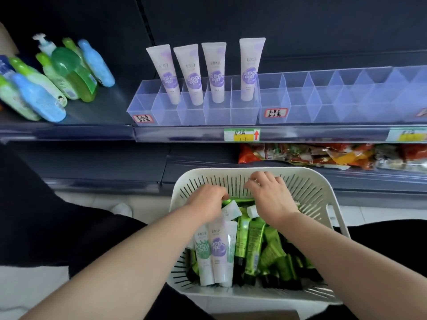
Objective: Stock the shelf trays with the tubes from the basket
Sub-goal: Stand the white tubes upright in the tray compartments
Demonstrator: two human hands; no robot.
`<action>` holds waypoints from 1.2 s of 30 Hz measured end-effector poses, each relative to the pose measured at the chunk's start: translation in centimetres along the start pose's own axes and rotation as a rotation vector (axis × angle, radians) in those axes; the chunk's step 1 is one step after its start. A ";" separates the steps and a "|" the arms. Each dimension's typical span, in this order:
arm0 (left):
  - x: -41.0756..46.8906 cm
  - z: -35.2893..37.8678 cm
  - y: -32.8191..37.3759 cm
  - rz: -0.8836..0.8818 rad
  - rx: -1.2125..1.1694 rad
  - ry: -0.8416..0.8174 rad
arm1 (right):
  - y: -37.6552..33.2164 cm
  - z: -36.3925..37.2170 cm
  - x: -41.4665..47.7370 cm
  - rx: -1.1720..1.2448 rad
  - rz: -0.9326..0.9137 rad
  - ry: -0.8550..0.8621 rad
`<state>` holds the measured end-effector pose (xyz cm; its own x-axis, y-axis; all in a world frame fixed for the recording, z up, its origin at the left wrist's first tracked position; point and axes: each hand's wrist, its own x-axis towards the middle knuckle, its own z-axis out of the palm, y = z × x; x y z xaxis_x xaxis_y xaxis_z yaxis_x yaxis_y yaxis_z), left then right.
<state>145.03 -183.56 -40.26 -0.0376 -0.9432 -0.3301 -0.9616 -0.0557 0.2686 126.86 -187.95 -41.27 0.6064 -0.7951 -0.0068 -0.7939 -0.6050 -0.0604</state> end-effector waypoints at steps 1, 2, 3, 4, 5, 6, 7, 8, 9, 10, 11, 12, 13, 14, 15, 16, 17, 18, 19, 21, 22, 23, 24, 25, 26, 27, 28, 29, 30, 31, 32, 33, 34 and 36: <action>0.0 0.5 0.2 -0.012 0.021 -0.082 | 0.4 0.4 -0.2 0.001 0.017 -0.054; 0.2 1.0 0.4 -0.024 0.047 -0.164 | 0.9 0.8 -0.4 0.003 0.040 -0.113; 0.4 1.4 0.5 -0.036 0.075 -0.237 | 1.4 1.3 -0.5 0.003 0.064 -0.170; 0.6 1.7 0.5 -0.047 0.104 -0.295 | 1.7 1.7 -0.6 -0.001 0.088 -0.225; 0.7 2.0 0.5 -0.056 0.133 -0.342 | 2.0 2.0 -0.7 -0.006 0.114 -0.283; 0.8 2.3 0.4 -0.063 0.161 -0.384 | 2.2 2.3 -0.7 -0.007 0.141 -0.348; 0.8 2.5 0.4 -0.064 0.186 -0.416 | 2.3 2.6 -0.8 -0.007 0.164 -0.414; 0.8 2.6 0.4 -0.064 0.205 -0.438 | 2.3 2.9 -0.9 -0.008 0.180 -0.472; 0.8 2.7 0.3 -0.064 0.213 -0.449 | 2.5 3.2 -1.1 -0.005 0.190 -0.514; 0.8 2.8 0.2 -0.068 0.214 -0.450 | 2.6 3.5 -1.2 0.009 0.204 -0.535; 0.9 2.8 0.1 -0.077 0.209 -0.445 | 2.9 3.8 -1.4 0.034 0.223 -0.541; 0.9 2.8 0.0 -0.083 0.202 -0.435 | 3.1 4.0 -1.4 0.060 0.244 -0.537; 1.0 2.7 -0.2 -0.088 0.187 -0.422 | 3.4 4.2 -1.4 0.073 0.262 -0.529; 1.1 2.6 -0.4 -0.092 0.166 -0.415 | 3.5 4.3 -1.4 0.070 0.273 -0.515; 1.1 2.4 -0.5 -0.093 0.139 -0.412 | 3.5 4.3 -1.3 0.053 0.279 -0.498; 1.1 2.3 -0.7 -0.097 0.099 -0.417 | 3.5 4.3 -1.1 0.027 0.277 -0.483; 1.1 2.2 -0.8 -0.105 0.054 -0.429 | 3.5 4.2 -1.1 0.000 0.268 -0.473; 1.2 2.0 -0.9 -0.112 0.015 -0.443 | 3.4 4.1 -1.0 -0.020 0.255 -0.473; 1.2 1.9 -1.1 -0.110 -0.014 -0.455 | 3.4 4.0 -1.0 -0.035 0.236 -0.478; 1.5 1.6 -1.2 -0.116 -0.118 -0.454 | 3.5 3.7 -1.1 -0.075 0.174 -0.487; 1.6 1.4 -1.2 -0.133 -0.198 -0.441 | 3.5 3.5 -1.1 -0.087 0.145 -0.493; 1.6 1.1 -1.2 -0.153 -0.270 -0.413 | 3.3 3.1 -1.0 -0.080 0.135 -0.503; 1.6 0.8 -1.1 -0.171 -0.323 -0.369 | 3.2 2.6 -0.9 -0.057 0.144 -0.514; 1.6 0.6 -1.0 -0.182 -0.352 -0.309 | 3.0 2.1 -0.8 -0.030 0.164 -0.526; 1.6 0.3 -0.8 -0.190 -0.371 -0.241 | 2.7 1.4 -0.7 -0.011 0.184 -0.537; 1.5 -0.1 -0.6 -0.193 -0.376 -0.170 | 2.5 0.9 -0.5 0.004 0.202 -0.548; 1.4 -0.5 -0.4 -0.192 -0.372 -0.102 | 2.3 0.3 -0.4 0.026 0.221 -0.560; 1.3 -1.0 -0.2 -0.188 -0.360 -0.038 | 2.2 -0.1 -0.3 0.061 0.241 -0.578; 1.2 -1.5 0.0 -0.181 -0.349 0.017 | 2.1 -0.6 -0.2 0.103 0.256 -0.598; 1.1 -2.0 0.1 -0.172 -0.337 0.060 | 2.0 -1.2 -0.3 0.141 0.265 -0.619; 0.9 -2.6 0.2 -0.162 -0.324 0.094 | 1.9 -1.8 -0.4 0.174 0.272 -0.636; 0.7 -3.1 0.3 -0.155 -0.308 0.125 | 1.8 -2.3 -0.6 0.201 0.284 -0.634; 0.4 -3.7 0.4 -0.154 -0.294 0.158 | 1.6 -2.9 -0.7 0.228 0.300 -0.608; -0.3 -4.7 0.3 -0.164 -0.296 0.242 | 1.2 -4.0 -0.8 0.271 0.322 -0.504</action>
<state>146.00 -184.80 -35.81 0.2090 -0.9617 -0.1771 -0.8283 -0.2704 0.4906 125.22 -188.21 -37.33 0.3389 -0.7777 -0.5295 -0.9399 -0.2557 -0.2261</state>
